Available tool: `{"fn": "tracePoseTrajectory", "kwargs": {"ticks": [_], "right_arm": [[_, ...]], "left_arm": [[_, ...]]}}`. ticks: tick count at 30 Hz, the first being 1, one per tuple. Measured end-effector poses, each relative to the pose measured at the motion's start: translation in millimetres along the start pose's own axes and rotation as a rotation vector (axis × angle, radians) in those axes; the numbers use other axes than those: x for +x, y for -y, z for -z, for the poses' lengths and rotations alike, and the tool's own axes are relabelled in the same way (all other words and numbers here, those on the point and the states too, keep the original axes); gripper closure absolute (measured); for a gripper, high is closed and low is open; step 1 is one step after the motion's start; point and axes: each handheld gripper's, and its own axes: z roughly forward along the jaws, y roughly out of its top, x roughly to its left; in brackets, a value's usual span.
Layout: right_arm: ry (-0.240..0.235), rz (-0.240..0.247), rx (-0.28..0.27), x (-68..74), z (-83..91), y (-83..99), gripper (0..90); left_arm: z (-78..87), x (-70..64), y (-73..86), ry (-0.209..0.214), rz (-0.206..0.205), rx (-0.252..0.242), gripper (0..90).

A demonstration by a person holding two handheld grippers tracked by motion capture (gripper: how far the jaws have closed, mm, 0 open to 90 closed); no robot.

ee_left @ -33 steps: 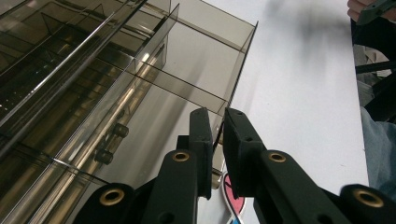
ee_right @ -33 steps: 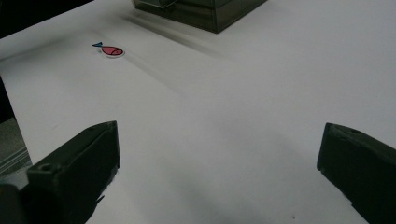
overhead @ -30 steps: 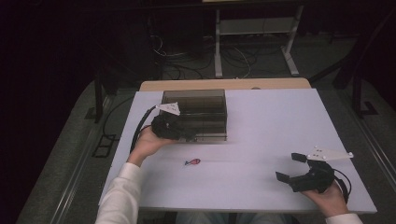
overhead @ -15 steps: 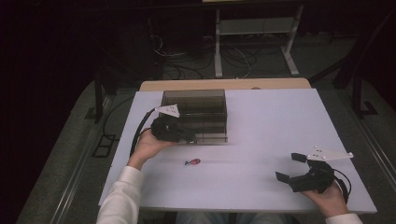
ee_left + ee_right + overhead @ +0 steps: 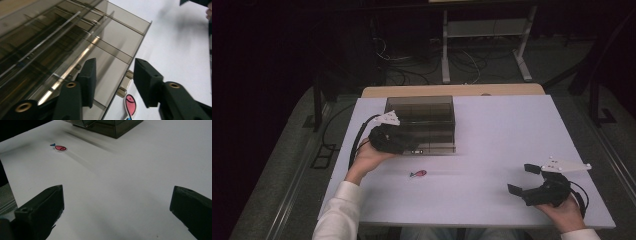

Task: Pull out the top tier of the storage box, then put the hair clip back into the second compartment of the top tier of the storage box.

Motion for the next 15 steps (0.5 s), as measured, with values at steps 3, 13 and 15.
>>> {"fn": "tracePoseTrajectory", "kwargs": {"ticks": [3,13,15], "right_arm": [[-0.001,-0.001,-0.002,-0.1,0.2,0.1,0.0],[-0.002,-0.006,-0.008,-0.4,1.5,0.0,0.0],[-0.002,-0.008,-0.011,-0.6,1.8,0.0,0.0]], "left_arm": [[2.9,-0.4,1.0,-0.001,0.025,-0.019,48.4],[10.3,-11.1,0.0,0.006,0.058,-0.062,40.8],[11.7,-13.7,-0.7,0.005,0.060,-0.068,40.1]]}}
